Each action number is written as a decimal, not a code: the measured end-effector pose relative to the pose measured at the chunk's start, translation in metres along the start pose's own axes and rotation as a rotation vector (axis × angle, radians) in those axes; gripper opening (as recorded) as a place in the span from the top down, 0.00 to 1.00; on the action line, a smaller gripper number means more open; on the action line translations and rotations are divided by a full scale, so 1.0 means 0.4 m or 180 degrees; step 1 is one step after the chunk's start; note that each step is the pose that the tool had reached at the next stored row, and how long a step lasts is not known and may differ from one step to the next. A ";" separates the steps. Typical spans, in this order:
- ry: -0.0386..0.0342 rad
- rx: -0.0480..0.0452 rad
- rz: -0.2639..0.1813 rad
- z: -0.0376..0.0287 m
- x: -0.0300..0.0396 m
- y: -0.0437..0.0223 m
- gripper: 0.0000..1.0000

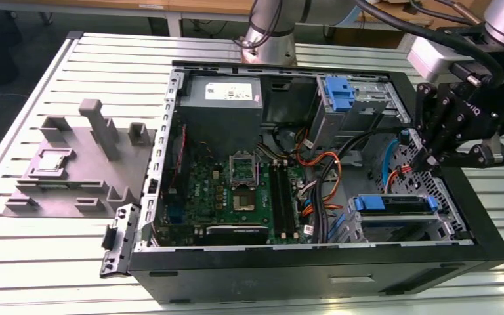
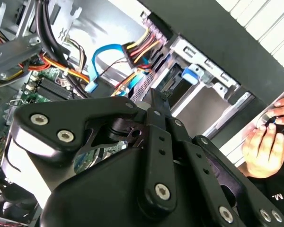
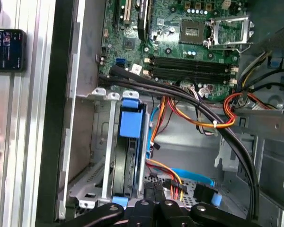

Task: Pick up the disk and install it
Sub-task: 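Insert the first disk wire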

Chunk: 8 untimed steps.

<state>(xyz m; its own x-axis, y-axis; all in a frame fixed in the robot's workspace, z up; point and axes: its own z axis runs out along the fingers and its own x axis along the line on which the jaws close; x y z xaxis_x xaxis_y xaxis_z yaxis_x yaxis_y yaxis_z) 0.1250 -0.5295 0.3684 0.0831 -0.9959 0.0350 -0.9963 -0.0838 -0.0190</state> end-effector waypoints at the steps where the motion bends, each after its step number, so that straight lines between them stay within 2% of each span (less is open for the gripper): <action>1: 0.0000 0.0000 -0.0001 0.000 0.000 -0.005 0.90; 3: 0.0001 0.0000 -0.0001 0.000 -0.001 -0.012 0.89; 4: 0.0001 0.0000 -0.0002 0.000 -0.002 -0.014 0.82; 8: 0.0000 0.0000 -0.0005 0.001 -0.003 -0.025 0.81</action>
<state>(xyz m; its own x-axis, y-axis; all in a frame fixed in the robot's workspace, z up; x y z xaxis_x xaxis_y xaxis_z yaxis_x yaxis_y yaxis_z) 0.1347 -0.5276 0.3683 0.0848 -0.9958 0.0351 -0.9962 -0.0855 -0.0190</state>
